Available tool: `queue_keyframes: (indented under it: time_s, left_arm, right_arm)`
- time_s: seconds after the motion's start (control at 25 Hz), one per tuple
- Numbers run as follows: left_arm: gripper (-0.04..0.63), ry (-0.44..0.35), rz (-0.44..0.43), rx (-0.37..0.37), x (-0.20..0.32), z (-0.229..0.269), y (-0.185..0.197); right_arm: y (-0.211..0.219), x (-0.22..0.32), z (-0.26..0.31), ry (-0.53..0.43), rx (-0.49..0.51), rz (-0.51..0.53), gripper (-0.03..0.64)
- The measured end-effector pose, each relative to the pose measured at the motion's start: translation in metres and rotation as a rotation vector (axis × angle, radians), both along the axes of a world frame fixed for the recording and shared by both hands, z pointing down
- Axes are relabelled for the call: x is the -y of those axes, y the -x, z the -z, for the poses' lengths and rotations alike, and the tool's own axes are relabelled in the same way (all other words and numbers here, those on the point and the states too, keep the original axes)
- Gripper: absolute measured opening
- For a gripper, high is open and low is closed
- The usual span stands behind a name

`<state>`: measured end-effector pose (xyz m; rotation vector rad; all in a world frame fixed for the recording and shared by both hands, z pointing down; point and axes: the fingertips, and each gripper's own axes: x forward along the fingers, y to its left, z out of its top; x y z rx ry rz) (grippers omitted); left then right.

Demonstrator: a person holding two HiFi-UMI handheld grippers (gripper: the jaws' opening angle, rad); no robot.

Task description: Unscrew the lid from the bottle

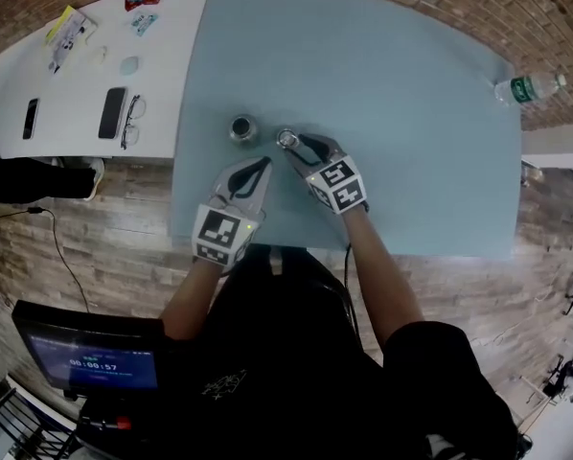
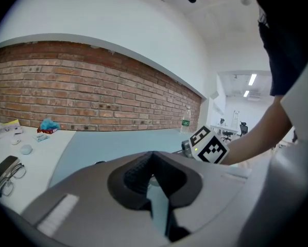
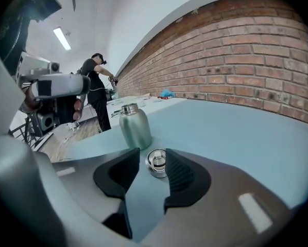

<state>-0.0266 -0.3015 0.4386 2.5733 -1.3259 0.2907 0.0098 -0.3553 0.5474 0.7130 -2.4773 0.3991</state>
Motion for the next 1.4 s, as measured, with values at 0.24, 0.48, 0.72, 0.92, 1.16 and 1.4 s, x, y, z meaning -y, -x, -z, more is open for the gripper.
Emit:
queue_keyframes:
  time_s: [0.24,0.48,0.72,0.92,1.16,1.4]
  left_arm:
    - [-0.002,0.010,0.010,-0.021,-0.003,0.008,0.004]
    - [-0.002,-0.060,0.041,-0.013,0.000,0.028,0.010]
    - [-0.002,-0.119,0.087,-0.045,0.000,0.053,0.023]
    - [-0.002,-0.183,0.098,-0.045,0.000,0.086,0.027]
    - [-0.002,-0.261,0.117,-0.063,-0.003,0.127,0.028]
    - [-0.002,-0.297,0.133,-0.053,-0.006,0.141,0.037]
  right_arm:
    - [-0.007,-0.014,0.017,0.000,0.092,-0.049,0.003]
    - [-0.016,-0.023,0.054,-0.054,0.191,-0.102,0.003]
    - [-0.022,-0.042,0.120,-0.173,0.308,-0.118,0.003]
    - [-0.027,-0.047,0.184,-0.305,0.362,-0.110,0.003]
    - [-0.027,-0.059,0.251,-0.402,0.456,-0.117,0.003]
    - [-0.023,-0.063,0.275,-0.438,0.469,-0.089,0.003]
